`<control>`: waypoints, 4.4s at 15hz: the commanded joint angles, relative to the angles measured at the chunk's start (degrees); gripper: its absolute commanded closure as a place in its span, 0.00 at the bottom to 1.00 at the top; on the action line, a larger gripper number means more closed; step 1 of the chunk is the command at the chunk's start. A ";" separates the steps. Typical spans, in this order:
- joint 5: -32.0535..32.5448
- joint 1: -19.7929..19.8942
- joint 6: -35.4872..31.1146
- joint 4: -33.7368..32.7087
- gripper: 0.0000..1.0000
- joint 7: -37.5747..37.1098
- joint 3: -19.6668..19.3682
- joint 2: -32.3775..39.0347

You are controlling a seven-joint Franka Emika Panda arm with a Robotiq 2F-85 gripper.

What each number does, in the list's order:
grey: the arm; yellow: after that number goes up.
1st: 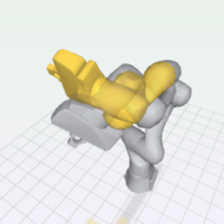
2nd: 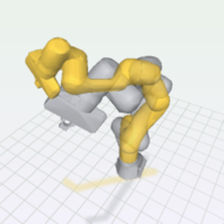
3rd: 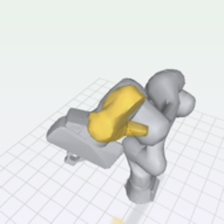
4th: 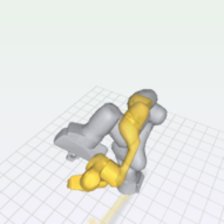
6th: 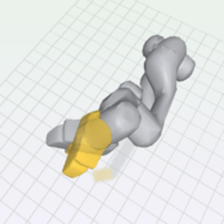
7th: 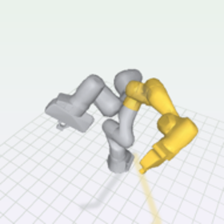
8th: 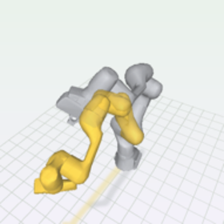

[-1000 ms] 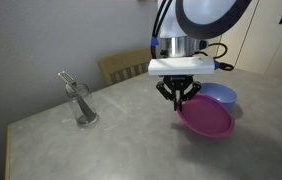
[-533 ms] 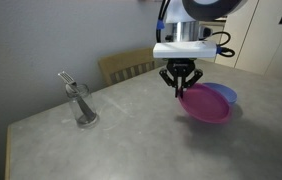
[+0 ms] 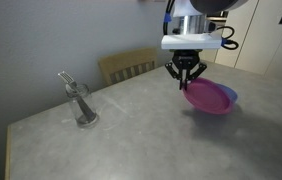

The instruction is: Place the pink plate on the blue bowl

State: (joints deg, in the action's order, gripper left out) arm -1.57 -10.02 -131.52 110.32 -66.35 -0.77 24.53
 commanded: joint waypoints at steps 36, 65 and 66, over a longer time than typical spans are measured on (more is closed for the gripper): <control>-1.76 5.48 8.28 -0.36 0.97 19.73 -2.75 2.96; -4.53 5.93 7.21 9.46 0.00 20.23 -1.70 -8.70; -4.95 5.96 7.53 10.15 0.00 19.87 -1.57 -9.81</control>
State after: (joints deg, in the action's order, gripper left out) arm -4.62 -4.32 -124.47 116.05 -47.30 -2.85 19.80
